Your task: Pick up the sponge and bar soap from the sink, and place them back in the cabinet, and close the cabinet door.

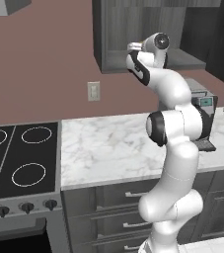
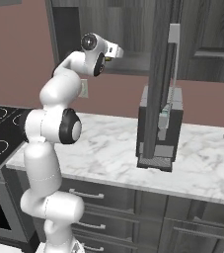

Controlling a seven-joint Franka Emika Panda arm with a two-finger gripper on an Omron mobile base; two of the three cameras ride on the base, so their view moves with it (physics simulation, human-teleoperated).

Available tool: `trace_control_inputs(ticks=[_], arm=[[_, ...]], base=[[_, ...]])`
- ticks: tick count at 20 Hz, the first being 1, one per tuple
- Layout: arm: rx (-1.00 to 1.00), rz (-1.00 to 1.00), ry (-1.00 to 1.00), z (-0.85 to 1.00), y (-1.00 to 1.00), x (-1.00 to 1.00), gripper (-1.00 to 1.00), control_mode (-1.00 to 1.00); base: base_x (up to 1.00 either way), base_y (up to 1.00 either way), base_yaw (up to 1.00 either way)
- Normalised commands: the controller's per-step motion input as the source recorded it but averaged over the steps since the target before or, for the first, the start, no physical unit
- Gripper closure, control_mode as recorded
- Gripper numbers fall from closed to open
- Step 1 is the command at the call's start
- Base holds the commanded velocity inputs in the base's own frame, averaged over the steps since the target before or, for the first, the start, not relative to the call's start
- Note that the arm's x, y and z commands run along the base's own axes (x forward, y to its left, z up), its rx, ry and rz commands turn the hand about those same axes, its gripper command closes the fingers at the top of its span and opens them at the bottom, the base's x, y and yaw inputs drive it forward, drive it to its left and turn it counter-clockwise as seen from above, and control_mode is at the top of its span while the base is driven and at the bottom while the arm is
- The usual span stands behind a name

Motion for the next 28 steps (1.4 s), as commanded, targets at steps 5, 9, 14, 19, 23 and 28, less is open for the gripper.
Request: trace_control_inputs(ticks=[5, 9, 14, 19, 23, 28], arm=[[0.0, 0.0, 0.0, 0.0, 0.0, 0.0, -1.0, -1.0], [0.0, 0.0, 0.0, 0.0, 0.0, 0.0, -1.0, -1.0], [0.0, 0.0, 0.0, 0.0, 0.0, -0.14, -1.0, -1.0], [0.0, 0.0, 0.0, 0.0, 0.0, -0.42, -1.0, -1.0], [0.0, 0.0, 0.0, -0.12, 0.0, -0.59, -1.0, -1.0], [0.0, 0.01, -0.03, -0.01, 0.0, -0.68, -1.0, -1.0]], base=[[0.0, 0.0, 0.0], [0.0, 0.0, 0.0], [0.0, 0.0, 0.0], [0.0, 0.0, 0.0], [0.0, 0.0, 0.0], [0.0, 0.0, 0.0]])
